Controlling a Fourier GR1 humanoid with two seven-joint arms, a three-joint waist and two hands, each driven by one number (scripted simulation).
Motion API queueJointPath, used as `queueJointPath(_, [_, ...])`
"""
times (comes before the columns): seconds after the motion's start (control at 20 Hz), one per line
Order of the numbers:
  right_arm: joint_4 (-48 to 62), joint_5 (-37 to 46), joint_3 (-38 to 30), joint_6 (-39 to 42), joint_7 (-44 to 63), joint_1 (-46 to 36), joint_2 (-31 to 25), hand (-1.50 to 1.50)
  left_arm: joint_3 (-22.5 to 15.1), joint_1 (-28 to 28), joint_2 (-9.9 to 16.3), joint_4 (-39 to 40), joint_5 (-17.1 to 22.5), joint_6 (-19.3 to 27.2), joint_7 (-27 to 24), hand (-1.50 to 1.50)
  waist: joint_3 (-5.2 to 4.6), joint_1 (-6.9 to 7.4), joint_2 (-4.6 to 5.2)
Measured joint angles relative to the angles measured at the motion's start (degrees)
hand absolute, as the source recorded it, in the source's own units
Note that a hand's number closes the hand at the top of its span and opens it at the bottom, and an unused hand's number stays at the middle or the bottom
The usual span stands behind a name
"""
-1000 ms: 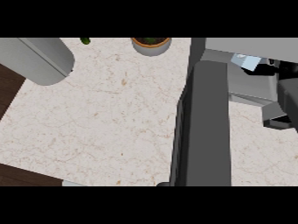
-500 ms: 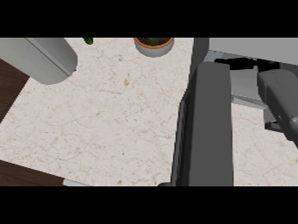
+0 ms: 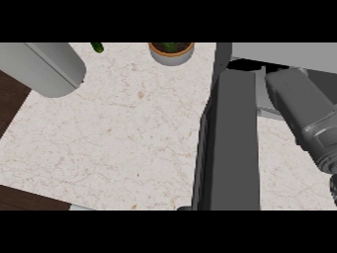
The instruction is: Pick up the milk, place it into the microwave and close the microwave
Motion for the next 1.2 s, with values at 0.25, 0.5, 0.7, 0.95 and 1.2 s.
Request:
queueJointPath(0.25, [-0.52,0.89,0.47,-1.61,-0.69,-0.50,1.25,-1.50,-0.57,0.35,-0.69,0.64,-1.38,-1.10,-0.46,-1.50,0.02,-1.09,-0.15])
queueJointPath(0.5, [-1.38,-0.32,-1.22,-4.61,-1.14,-0.29,2.39,-1.50,-1.46,1.11,-1.91,1.17,-2.12,-2.05,-0.84,-1.50,0.09,-2.22,-0.35])
queueJointPath(0.7, [-2.06,-1.73,-2.76,-4.92,-2.05,0.51,2.83,-1.50,-2.23,2.01,-2.95,1.34,-3.66,-2.76,-0.92,-1.50,0.11,-3.26,-0.74])
queueJointPath(0.95, [-2.05,-1.65,-2.77,-1.59,-3.40,1.97,1.48,-1.50,-3.65,3.02,-5.67,1.87,-6.72,-4.22,-2.23,-1.50,0.01,-4.60,-1.42])
queueJointPath(1.2, [-2.38,-2.68,-3.72,2.63,-5.98,4.82,0.83,-1.50,-6.15,3.90,-8.38,3.38,-9.04,-7.75,-4.42,-1.50,-0.06,-6.10,-2.26])
